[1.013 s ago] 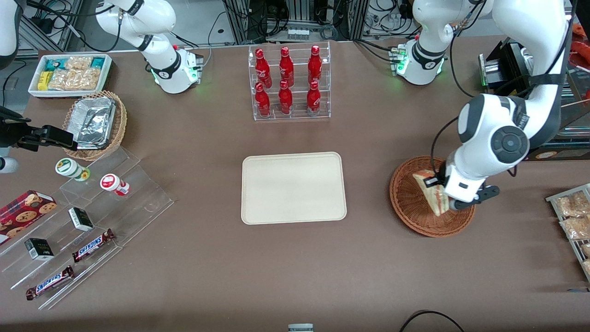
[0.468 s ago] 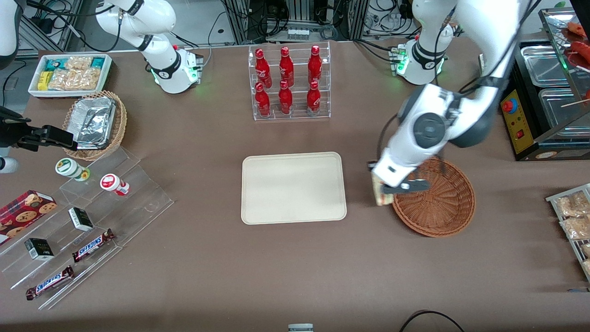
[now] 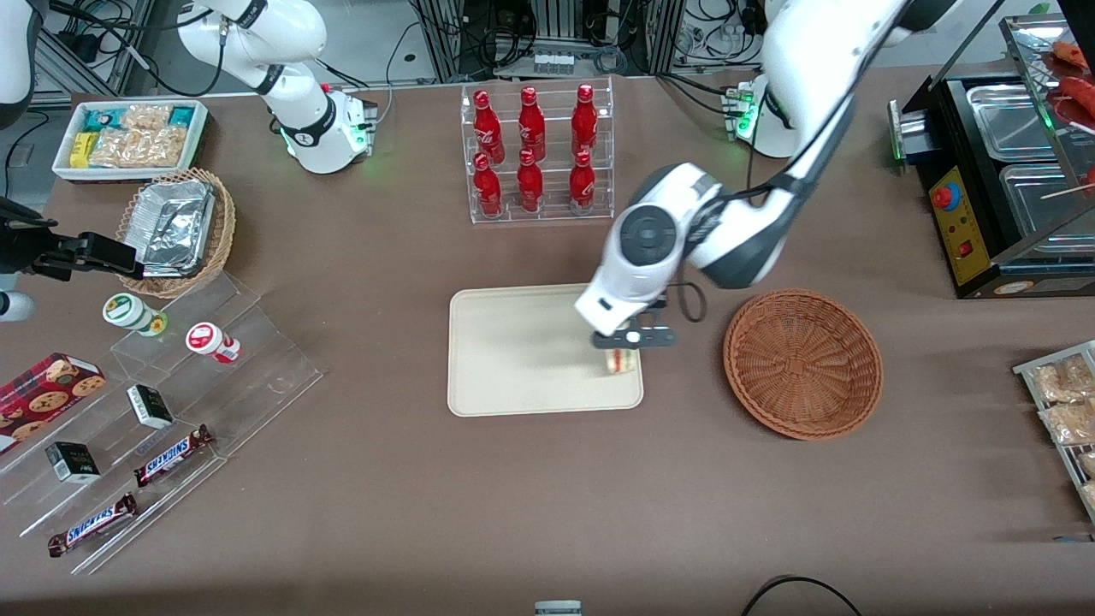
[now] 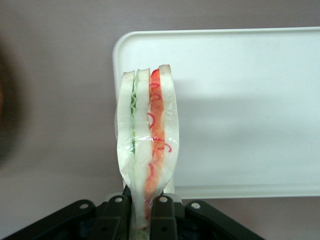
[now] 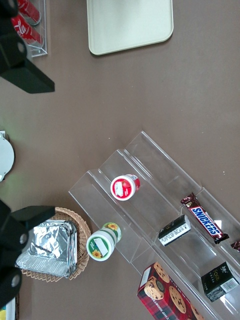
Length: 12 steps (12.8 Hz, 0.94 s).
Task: Place sandwich from basket to tray
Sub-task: 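Carry the held sandwich with the left gripper over the cream tray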
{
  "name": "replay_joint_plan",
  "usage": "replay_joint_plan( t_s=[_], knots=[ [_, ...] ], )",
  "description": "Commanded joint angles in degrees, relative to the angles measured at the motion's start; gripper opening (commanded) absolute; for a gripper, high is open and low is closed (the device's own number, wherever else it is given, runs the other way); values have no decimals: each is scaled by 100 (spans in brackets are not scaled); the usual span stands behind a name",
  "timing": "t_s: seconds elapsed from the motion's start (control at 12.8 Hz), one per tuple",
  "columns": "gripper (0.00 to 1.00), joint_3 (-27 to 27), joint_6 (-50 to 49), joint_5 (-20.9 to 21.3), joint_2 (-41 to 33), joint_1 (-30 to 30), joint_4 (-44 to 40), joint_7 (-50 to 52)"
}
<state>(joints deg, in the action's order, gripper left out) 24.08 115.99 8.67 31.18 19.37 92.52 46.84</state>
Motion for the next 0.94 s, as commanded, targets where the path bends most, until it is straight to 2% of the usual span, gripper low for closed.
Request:
replay_joint_plan(
  t_s=[0.0, 0.31, 0.47, 0.7, 0.86],
  knots=[
    [0, -52, -94, 267, 729, 452, -892, 684],
    [0, -87, -77, 267, 1390, 884, -1693, 975],
    [0, -87, 107, 302, 1496, 954, -1746, 1011],
    [0, -87, 170, 687, 1619, 1033, -1747, 1265],
    [0, -87, 257, 750, 1680, 1078, -1755, 1318]
  ],
)
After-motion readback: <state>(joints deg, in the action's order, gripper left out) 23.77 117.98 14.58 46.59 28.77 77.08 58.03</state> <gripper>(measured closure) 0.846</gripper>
